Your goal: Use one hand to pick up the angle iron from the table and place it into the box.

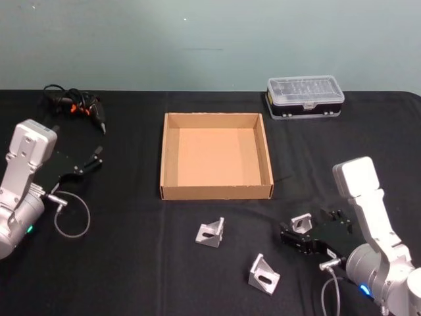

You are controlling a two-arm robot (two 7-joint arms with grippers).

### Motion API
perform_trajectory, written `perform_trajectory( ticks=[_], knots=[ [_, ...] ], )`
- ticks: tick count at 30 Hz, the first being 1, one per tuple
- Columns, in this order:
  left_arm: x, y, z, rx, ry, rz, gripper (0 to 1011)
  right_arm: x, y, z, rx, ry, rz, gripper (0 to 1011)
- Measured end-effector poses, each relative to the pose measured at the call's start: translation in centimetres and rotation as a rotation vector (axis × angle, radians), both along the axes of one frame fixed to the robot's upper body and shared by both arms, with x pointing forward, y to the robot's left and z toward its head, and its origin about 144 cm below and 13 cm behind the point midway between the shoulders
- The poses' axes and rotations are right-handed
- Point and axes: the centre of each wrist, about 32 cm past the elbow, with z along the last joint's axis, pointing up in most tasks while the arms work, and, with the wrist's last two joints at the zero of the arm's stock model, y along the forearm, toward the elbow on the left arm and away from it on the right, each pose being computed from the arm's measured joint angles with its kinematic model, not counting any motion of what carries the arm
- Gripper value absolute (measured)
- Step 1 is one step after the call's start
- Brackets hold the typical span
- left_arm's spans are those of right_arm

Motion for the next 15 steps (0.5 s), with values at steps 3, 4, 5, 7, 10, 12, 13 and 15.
perform_trajectory(
  ticks=[3, 4, 5, 7, 10, 12, 13, 15],
  knots=[
    [0.00, 0.00, 0.00, 0.000, 0.000, 0.000, 1011, 0.02, 0.03, -0.10, 0.002, -0.001, 0.001, 1004],
    [0.00, 0.00, 0.00, 0.000, 0.000, 0.000, 1011, 0.02, 0.03, -0.10, 0.002, -0.001, 0.001, 1004],
    [0.00, 0.00, 0.00, 0.000, 0.000, 0.000, 1011, 0.02, 0.02, -0.10, 0.002, -0.001, 0.001, 1004],
    [0.00, 0.00, 0.00, 0.000, 0.000, 0.000, 1011, 0.02, 0.01, -0.08, 0.001, -0.001, 0.002, 1004],
    [0.00, 0.00, 0.00, 0.000, 0.000, 0.000, 1011, 0.01, 0.00, -0.05, 0.001, -0.002, 0.002, 1004],
    [0.00, 0.00, 0.00, 0.000, 0.000, 0.000, 1011, 0.00, 0.00, -0.03, 0.001, -0.002, 0.002, 1004],
    [0.00, 0.00, 0.00, 0.000, 0.000, 0.000, 1011, 0.00, -0.01, -0.02, 0.001, -0.002, 0.002, 1004],
    [0.00, 0.00, 0.00, 0.000, 0.000, 0.000, 1011, 0.00, -0.01, 0.00, 0.001, -0.003, 0.002, 973]
  ],
)
